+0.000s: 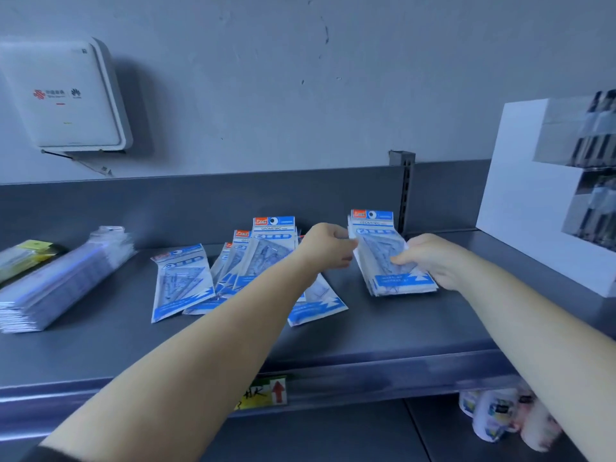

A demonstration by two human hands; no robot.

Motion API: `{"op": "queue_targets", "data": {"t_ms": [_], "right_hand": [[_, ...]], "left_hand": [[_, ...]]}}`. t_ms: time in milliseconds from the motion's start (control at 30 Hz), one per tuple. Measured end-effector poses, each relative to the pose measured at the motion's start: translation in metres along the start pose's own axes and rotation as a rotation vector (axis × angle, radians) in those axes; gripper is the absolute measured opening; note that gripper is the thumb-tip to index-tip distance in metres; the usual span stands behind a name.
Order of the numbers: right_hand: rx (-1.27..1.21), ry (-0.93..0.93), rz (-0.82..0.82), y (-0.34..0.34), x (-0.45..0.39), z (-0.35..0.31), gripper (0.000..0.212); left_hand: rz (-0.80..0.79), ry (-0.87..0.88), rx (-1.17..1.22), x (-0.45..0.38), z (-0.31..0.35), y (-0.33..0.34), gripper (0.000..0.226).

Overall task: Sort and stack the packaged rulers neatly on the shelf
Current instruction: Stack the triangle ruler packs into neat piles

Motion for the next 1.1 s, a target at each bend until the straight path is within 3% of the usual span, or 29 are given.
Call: {"op": "queue_targets", "data": {"t_ms": [67, 133, 300, 367, 433, 567, 667, 733, 833, 900, 1000, 1100], "right_hand": [[0.159, 0.011, 0.039, -0.001, 0.001, -0.003, 0.026], [0.296, -0.008, 0.091, 0.0, 0.005, -0.011, 0.019], [0.344, -0.309, 0.207, 0.027, 0.015, -0.059, 0.006], [0.384, -0.358, 0.128, 0.052, 0.02, -0.075, 0.037], [0.372, -0.368, 0.049, 0.078, 0.025, -0.088, 0.05], [0.388, -0.287, -0.08, 0.114, 0.021, -0.098, 0.027], [0.374, -0.174, -0.144, 0.131, 0.014, -0.098, 0.028], [0.37, -0.138, -0.135, 0.139, 0.009, -0.098, 0.032], [0.43, -0.065, -0.102, 0.147, 0.005, -0.098, 0.053], [0.438, -0.024, -0.098, 0.149, 0.005, -0.096, 0.061], [0.353, 0.018, -0.092, 0.147, 0.012, -0.096, 0.067], [0.274, -0.001, -0.089, 0.146, 0.021, -0.102, 0.069]], "left_hand": [[0.088, 0.036, -0.025, 0.0, 0.003, -0.013, 0.017], [0.163, 0.056, -0.066, 0.005, 0.004, -0.034, 0.026], [0.31, 0.057, -0.254, 0.029, -0.009, -0.1, 0.023], [0.374, 0.031, -0.322, 0.039, -0.018, -0.126, 0.022], [0.4, -0.042, -0.386, 0.05, -0.029, -0.15, 0.026], [0.307, -0.385, -0.676, 0.069, -0.056, -0.181, 0.052], [0.203, -0.538, -0.779, 0.079, -0.075, -0.189, 0.05], [0.187, -0.54, -0.772, 0.078, -0.081, -0.189, 0.053], [0.179, -0.516, -0.7, 0.071, -0.087, -0.192, 0.103], [0.167, -0.536, -0.719, 0.068, -0.094, -0.196, 0.118], [0.191, -0.502, -0.809, 0.069, -0.094, -0.199, 0.103], [0.198, -0.398, -0.746, 0.068, -0.09, -0.196, 0.097]]}}
Point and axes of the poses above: each hand's wrist, its own x-axis away from the middle knuckle, its own y-axis out of the palm, z = x × y, the point moved 4 cm from there along -x, towards the middle knuckle, and after that the axes turned 7 degrees about -z, right-handed, at the moved point
